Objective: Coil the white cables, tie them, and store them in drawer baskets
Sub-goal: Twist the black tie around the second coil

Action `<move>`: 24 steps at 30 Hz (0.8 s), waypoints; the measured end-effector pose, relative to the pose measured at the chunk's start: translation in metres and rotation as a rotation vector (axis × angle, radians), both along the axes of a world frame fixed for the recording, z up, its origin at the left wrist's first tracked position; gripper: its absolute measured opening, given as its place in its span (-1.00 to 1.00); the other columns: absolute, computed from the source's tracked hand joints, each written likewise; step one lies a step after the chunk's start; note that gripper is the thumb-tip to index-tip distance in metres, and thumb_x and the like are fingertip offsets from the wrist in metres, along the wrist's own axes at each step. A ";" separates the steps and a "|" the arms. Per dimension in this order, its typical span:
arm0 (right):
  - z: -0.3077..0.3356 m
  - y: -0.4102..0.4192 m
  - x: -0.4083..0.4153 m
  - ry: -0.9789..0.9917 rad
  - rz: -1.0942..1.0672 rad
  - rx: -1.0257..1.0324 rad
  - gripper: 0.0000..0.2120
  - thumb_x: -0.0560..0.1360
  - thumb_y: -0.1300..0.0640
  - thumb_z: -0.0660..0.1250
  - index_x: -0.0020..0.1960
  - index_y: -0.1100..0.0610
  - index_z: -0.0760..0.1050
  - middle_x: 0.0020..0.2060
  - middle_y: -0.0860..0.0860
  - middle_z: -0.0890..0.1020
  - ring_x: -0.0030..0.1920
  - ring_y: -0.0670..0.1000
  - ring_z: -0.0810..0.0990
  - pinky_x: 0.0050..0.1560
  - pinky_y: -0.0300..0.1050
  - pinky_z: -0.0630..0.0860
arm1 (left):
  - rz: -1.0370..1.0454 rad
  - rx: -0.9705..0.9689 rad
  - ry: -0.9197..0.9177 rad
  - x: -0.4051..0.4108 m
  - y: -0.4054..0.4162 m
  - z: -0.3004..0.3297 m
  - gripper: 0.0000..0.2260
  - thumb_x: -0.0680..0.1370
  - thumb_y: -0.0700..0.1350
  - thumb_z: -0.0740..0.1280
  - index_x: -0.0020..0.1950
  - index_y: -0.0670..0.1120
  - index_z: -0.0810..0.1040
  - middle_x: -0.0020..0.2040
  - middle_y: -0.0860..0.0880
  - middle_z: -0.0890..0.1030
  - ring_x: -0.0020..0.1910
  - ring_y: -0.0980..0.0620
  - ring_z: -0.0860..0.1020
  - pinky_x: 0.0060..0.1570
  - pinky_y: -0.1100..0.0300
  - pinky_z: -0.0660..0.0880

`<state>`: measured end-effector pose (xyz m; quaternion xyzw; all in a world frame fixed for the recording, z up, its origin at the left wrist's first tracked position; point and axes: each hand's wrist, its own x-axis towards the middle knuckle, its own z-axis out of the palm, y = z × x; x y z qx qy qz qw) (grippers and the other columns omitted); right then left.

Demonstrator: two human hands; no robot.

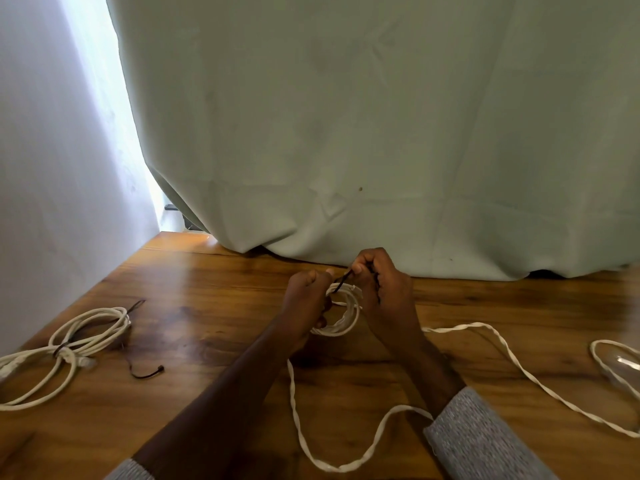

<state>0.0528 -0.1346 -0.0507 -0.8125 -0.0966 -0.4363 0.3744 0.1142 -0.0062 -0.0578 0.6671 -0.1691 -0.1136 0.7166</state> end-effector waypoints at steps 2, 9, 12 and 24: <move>0.000 0.000 0.001 0.007 -0.028 -0.027 -0.85 0.68 0.04 0.14 0.03 0.08 0.43 -0.25 0.00 0.59 -0.29 -0.02 0.60 -0.36 -0.01 0.52 | 0.004 0.003 -0.003 0.001 0.000 -0.001 -0.74 0.66 -0.08 0.23 -0.22 -0.09 0.42 -0.36 -0.04 0.41 -0.47 0.10 0.39 -0.50 0.24 0.27; 0.000 -0.004 -0.001 0.051 -0.074 -0.032 -0.91 0.69 0.05 0.09 0.03 0.01 0.33 -0.25 0.02 0.57 -0.31 0.01 0.59 -0.36 0.12 0.54 | 0.011 0.012 -0.009 0.001 0.002 0.001 -0.71 0.66 -0.10 0.24 -0.28 -0.05 0.41 -0.37 0.00 0.43 -0.50 0.15 0.39 -0.51 0.24 0.27; 0.002 -0.004 0.001 0.041 -0.067 0.025 -0.89 0.70 0.11 0.11 0.05 0.09 0.37 -0.20 0.02 0.61 -0.25 -0.01 0.62 -0.29 0.02 0.57 | -0.043 0.016 -0.067 -0.002 0.005 0.003 -0.81 0.65 -0.07 0.25 -0.11 -0.11 0.52 -0.28 -0.03 0.50 -0.47 0.15 0.41 -0.51 0.23 0.29; 0.006 -0.011 0.004 0.059 -0.031 0.386 -0.88 0.65 0.22 0.26 -0.07 0.15 0.50 -0.31 0.08 0.59 -0.29 0.01 0.57 -0.22 -0.10 0.54 | -0.256 -0.028 -0.374 -0.013 0.002 0.007 -0.85 0.62 -0.30 0.29 0.14 -0.22 0.60 -0.36 0.12 0.58 -0.50 0.17 0.44 -0.53 0.38 0.34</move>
